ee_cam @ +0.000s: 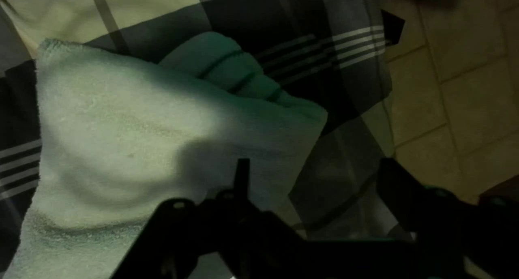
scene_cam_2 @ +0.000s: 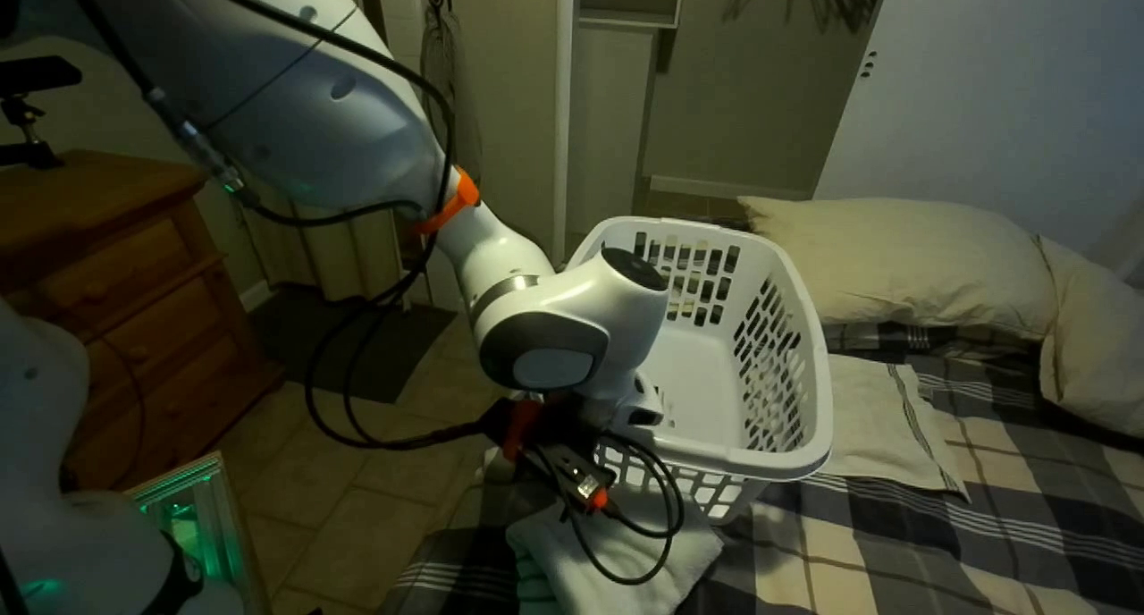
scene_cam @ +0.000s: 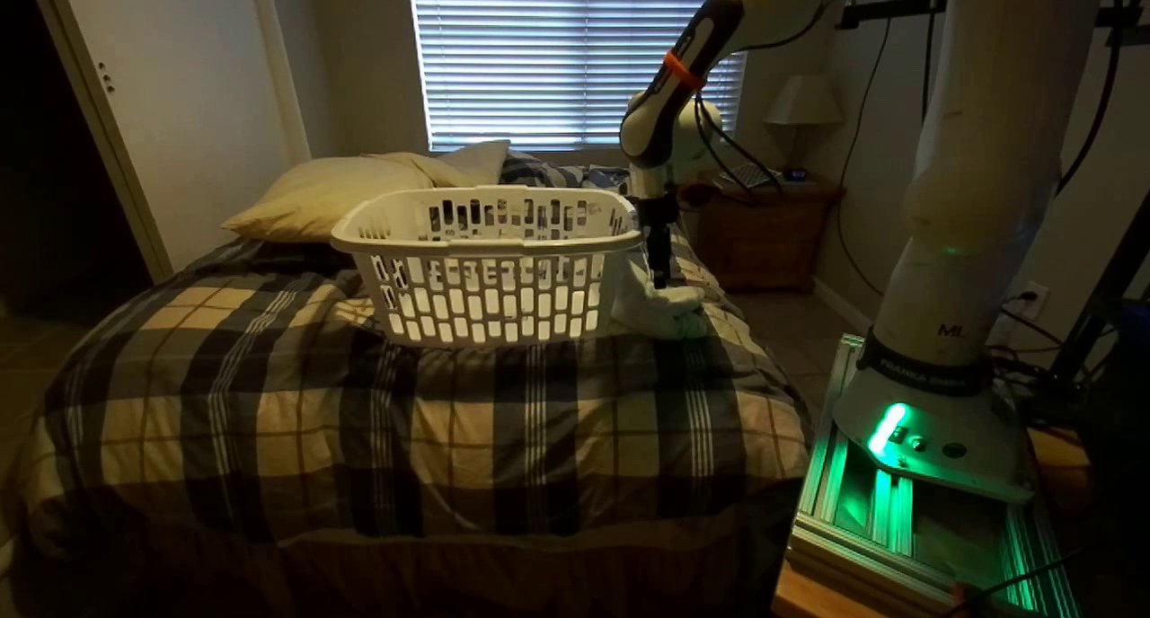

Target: Remove the towel from the laundry basket and put it on the bed

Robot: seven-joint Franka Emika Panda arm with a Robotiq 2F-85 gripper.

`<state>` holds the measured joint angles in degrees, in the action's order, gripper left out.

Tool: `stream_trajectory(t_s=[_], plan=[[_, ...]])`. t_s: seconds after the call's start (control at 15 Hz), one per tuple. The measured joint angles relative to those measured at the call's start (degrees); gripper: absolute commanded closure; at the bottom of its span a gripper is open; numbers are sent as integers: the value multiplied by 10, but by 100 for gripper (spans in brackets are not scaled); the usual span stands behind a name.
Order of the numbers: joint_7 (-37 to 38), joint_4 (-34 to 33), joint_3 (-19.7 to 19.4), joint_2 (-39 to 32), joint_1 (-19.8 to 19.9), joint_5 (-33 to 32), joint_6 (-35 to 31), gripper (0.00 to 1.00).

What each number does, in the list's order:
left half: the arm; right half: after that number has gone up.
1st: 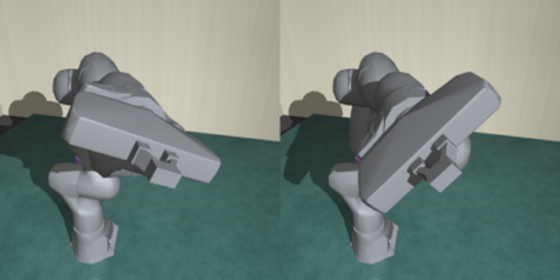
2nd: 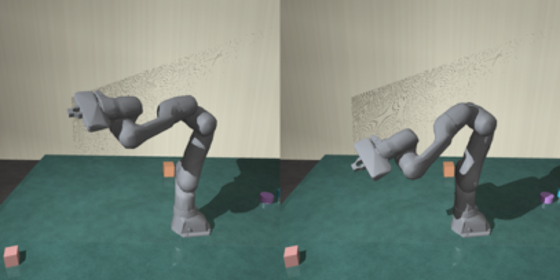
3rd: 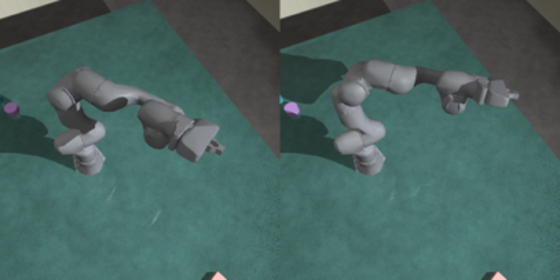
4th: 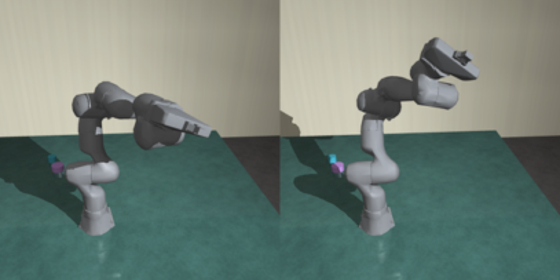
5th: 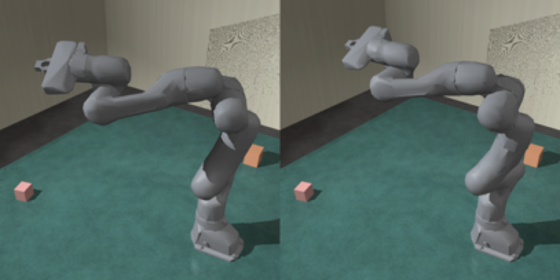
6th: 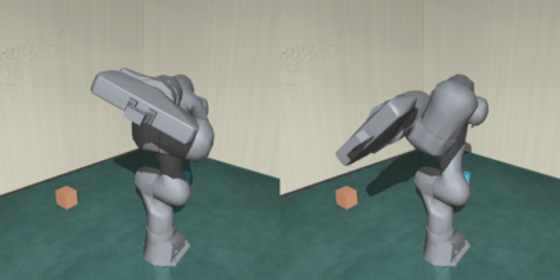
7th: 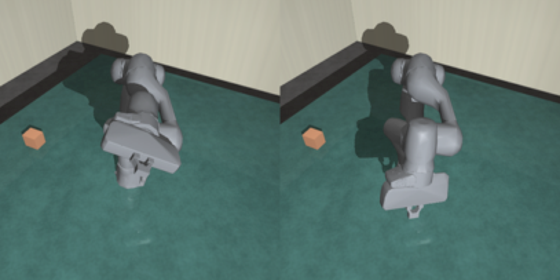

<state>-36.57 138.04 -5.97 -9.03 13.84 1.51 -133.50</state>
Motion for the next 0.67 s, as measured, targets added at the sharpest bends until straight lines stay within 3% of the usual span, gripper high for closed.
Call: stream_trajectory(t_s=[0.67], plan=[[89,47,-6,24,0,0,-50,0]])
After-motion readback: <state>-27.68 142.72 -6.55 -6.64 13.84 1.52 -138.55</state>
